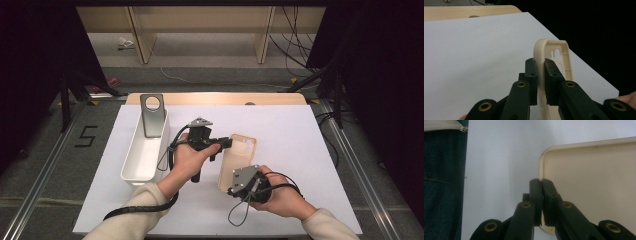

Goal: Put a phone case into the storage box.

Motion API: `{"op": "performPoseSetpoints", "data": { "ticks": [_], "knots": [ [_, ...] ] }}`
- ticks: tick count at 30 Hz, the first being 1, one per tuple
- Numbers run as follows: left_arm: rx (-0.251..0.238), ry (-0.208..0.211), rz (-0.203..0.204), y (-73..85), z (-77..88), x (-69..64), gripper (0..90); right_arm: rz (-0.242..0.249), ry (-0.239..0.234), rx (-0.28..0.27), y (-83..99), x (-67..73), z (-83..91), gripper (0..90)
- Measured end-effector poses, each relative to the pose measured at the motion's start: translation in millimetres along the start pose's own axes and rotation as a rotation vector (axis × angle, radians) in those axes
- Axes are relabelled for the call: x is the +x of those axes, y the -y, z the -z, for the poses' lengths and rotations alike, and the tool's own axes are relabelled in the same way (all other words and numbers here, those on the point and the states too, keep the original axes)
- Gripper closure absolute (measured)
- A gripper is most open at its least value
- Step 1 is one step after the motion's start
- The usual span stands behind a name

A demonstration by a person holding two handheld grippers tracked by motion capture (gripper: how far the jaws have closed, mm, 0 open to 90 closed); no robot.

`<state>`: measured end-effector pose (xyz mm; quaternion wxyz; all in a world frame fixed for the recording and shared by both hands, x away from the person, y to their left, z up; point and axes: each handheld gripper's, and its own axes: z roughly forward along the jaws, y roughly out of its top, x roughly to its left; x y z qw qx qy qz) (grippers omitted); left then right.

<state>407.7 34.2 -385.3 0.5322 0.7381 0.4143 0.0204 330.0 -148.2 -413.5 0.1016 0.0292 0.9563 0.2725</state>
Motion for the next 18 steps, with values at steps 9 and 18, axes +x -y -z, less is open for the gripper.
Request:
{"op": "performPoseSetpoints", "data": {
  "ticks": [9,18],
  "knots": [
    [-0.089,-0.038,-0.138,-7.0,12.8,-5.1,83.9,-0.067,0.08,-0.041,6.2,-6.9,0.9,68.2],
    [-0.152,-0.099,-0.208,-6.3,23.0,2.4,83.8,-0.179,0.151,-0.118,8.9,-13.7,7.0,39.8]
  ]
}}
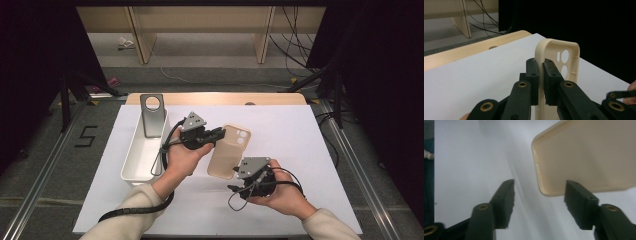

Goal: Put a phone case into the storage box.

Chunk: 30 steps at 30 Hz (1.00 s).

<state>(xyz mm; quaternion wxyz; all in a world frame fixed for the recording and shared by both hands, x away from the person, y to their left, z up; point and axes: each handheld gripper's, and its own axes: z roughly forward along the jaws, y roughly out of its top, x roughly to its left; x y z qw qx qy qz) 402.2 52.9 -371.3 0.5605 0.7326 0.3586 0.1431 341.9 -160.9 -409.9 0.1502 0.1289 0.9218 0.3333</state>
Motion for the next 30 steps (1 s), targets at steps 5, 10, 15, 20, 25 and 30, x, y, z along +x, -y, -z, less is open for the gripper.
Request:
{"op": "performPoseSetpoints", "data": {
  "ticks": [5,10,15,20,25,30],
  "knots": [
    [-0.015,-0.008,-0.01,-0.2,6.4,5.3,83.7,-0.069,0.008,-0.039,2.4,-6.6,3.9,23.3],
    [-0.034,-0.019,-0.009,-2.3,13.1,10.0,83.7,-0.076,0.016,-0.053,5.0,-9.2,5.9,20.5],
    [-0.059,-0.031,-0.012,-5.9,23.2,15.9,83.6,-0.097,0.034,-0.077,7.2,-12.2,8.1,20.2],
    [-0.076,-0.047,-0.017,-8.2,30.1,20.3,83.6,-0.124,0.046,-0.086,10.6,-15.3,9.9,18.9],
    [-0.093,-0.059,-0.015,-10.7,38.2,25.5,83.6,-0.166,0.046,-0.104,16.3,-19.8,12.9,18.1],
    [-0.104,-0.069,-0.019,-13.3,45.5,30.8,83.6,-0.183,0.05,-0.114,20.8,-23.8,15.2,16.8]
  ]
}}
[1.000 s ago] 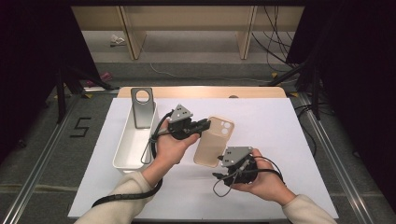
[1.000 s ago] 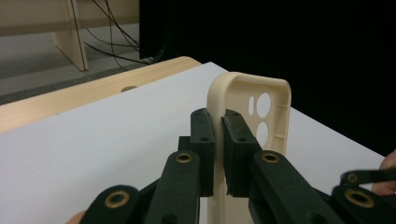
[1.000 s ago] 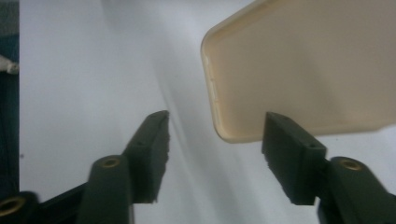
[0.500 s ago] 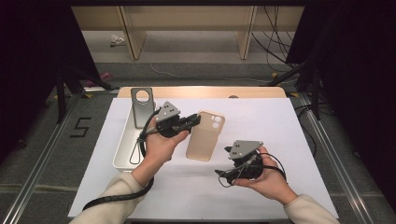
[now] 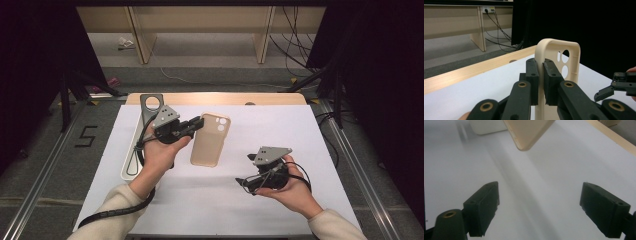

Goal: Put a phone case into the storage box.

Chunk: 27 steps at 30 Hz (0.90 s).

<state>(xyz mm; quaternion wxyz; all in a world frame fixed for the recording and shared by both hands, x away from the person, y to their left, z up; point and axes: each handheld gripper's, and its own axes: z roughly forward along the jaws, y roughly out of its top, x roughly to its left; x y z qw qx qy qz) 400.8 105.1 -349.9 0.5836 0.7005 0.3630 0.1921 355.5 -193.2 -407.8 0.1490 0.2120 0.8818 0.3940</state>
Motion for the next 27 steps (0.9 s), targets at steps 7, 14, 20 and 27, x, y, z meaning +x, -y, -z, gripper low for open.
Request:
{"op": "performPoseSetpoints", "data": {
  "ticks": [7,14,20,27],
  "knots": [
    [-0.015,-0.019,0.005,-3.1,7.7,8.9,83.6,-0.038,0.014,-0.018,4.6,-5.4,4.1,16.7],
    [-0.024,-0.034,0.004,-6.3,13.5,14.5,83.6,-0.058,0.029,-0.034,7.4,-9.8,7.9,16.6],
    [-0.038,-0.045,0.005,-9.6,18.9,20.6,83.6,-0.072,0.04,-0.041,10.9,-13.7,10.5,16.6],
    [-0.048,-0.058,0.007,-11.9,24.1,25.2,83.6,-0.087,0.05,-0.046,12.5,-15.2,13.0,16.6]
  ]
}}
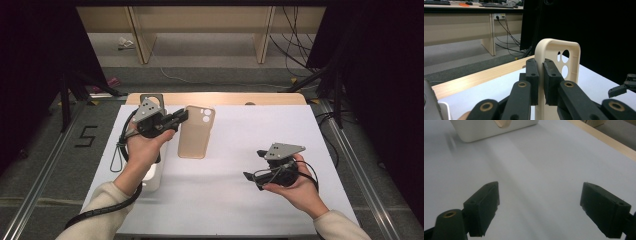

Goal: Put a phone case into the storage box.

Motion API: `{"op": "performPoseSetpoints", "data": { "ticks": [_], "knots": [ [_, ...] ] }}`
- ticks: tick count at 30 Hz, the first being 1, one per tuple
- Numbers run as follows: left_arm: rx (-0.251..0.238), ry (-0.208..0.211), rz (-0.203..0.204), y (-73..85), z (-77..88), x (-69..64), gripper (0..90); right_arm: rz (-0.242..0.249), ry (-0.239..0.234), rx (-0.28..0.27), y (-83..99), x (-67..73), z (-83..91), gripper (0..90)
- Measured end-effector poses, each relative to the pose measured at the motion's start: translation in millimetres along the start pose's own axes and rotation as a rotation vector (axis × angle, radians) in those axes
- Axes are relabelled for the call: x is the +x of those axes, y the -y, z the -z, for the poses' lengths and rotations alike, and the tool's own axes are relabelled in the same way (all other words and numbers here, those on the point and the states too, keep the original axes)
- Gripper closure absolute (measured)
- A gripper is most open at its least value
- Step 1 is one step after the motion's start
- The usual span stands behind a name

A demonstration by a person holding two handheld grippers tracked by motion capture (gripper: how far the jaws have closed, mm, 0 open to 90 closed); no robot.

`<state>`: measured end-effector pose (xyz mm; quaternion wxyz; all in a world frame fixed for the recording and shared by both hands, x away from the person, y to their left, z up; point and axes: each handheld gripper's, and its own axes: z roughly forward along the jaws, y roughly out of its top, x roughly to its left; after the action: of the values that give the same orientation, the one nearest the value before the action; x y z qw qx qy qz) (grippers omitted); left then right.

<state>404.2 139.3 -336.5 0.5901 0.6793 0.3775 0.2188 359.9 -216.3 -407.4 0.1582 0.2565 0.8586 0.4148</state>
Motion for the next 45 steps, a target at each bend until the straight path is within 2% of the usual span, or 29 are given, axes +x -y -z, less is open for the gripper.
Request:
{"op": "performPoseSetpoints", "data": {
  "ticks": [26,45],
  "knots": [
    [-0.012,-0.038,-0.008,-6.9,15.5,21.2,83.5,-0.037,0.031,-0.022,4.9,-7.3,6.0,16.8],
    [-0.022,-0.088,-0.011,-12.5,26.5,42.7,83.5,-0.056,0.035,-0.029,6.4,-7.1,5.4,16.8]
  ]
}}
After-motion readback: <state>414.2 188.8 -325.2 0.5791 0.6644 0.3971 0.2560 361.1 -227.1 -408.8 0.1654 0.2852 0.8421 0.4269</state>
